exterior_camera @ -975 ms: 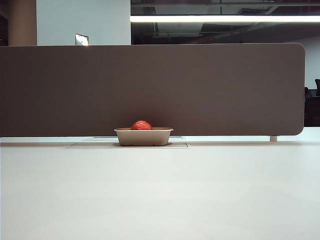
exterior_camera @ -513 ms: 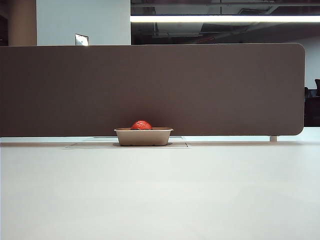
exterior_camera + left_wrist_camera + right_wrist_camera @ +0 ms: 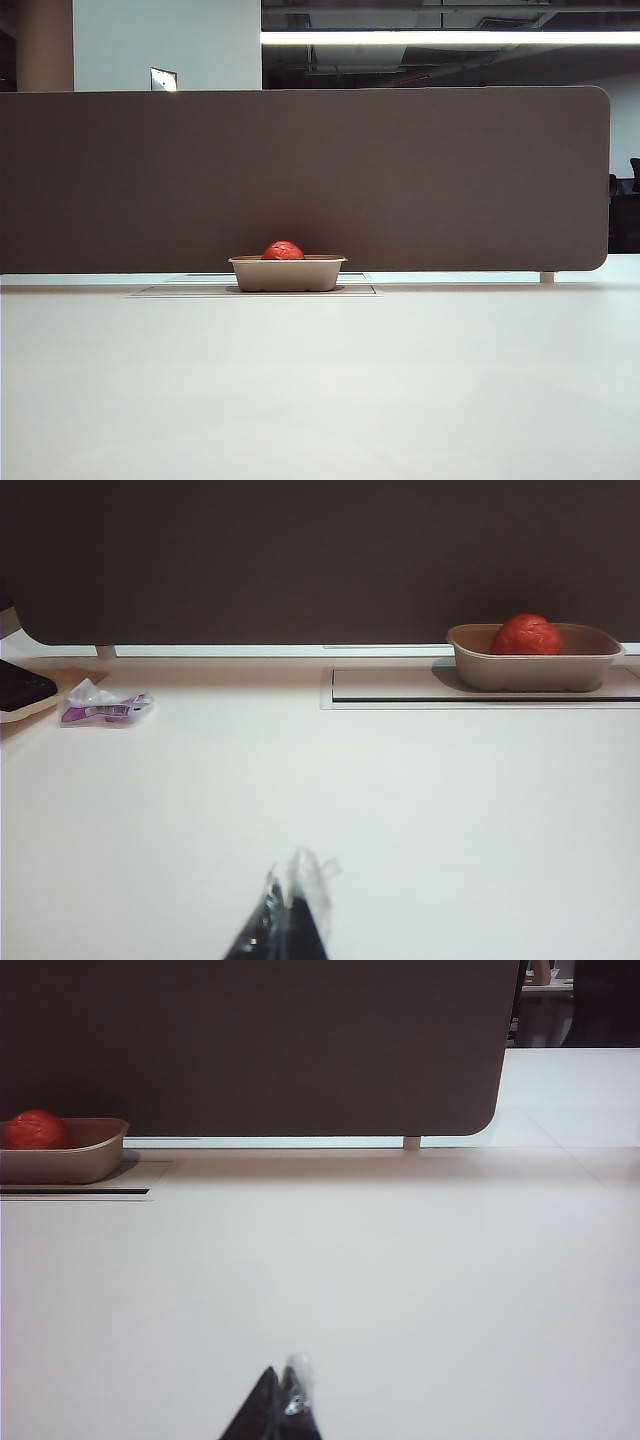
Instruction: Pick up the orange and place it into the paper lunchbox.
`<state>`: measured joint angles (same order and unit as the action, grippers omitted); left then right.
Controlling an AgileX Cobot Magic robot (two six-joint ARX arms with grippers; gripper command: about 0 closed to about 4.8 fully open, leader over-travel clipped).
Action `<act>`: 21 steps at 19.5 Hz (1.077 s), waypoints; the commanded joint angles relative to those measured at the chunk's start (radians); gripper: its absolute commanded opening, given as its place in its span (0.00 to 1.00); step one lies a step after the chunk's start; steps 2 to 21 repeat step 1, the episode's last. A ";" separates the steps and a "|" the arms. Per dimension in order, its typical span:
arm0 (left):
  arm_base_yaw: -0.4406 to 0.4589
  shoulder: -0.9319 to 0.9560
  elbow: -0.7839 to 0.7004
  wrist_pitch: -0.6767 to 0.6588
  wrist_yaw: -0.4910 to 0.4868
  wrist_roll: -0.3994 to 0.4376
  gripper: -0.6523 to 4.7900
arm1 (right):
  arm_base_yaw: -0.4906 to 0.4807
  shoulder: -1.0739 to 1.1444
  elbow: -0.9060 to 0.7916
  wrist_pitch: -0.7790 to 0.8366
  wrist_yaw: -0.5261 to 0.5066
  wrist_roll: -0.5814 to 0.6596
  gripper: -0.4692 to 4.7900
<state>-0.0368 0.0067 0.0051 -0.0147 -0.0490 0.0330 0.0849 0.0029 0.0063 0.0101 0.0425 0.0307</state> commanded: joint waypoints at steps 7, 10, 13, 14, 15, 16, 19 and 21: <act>0.002 -0.003 -0.002 0.008 0.004 0.004 0.11 | 0.000 0.000 -0.006 0.017 0.004 0.003 0.08; 0.002 -0.003 -0.002 0.008 0.004 0.004 0.11 | 0.000 0.000 -0.006 0.017 0.004 0.003 0.08; 0.002 -0.003 -0.002 0.008 0.004 0.004 0.11 | 0.000 0.000 -0.006 0.017 0.004 0.003 0.08; 0.002 -0.003 -0.002 0.008 0.004 0.004 0.11 | 0.000 0.000 -0.006 0.017 0.004 0.003 0.08; 0.002 -0.003 -0.002 0.008 0.004 0.004 0.11 | 0.000 0.000 -0.006 0.017 0.004 0.003 0.08; 0.002 -0.003 -0.002 0.008 0.004 0.004 0.11 | 0.000 0.000 -0.006 0.017 0.004 0.003 0.08; 0.002 -0.003 -0.002 0.008 0.004 0.004 0.11 | 0.000 0.000 -0.006 0.017 0.004 0.003 0.08; 0.002 -0.003 -0.002 0.008 0.004 0.004 0.11 | 0.000 0.000 -0.006 0.017 0.004 0.003 0.08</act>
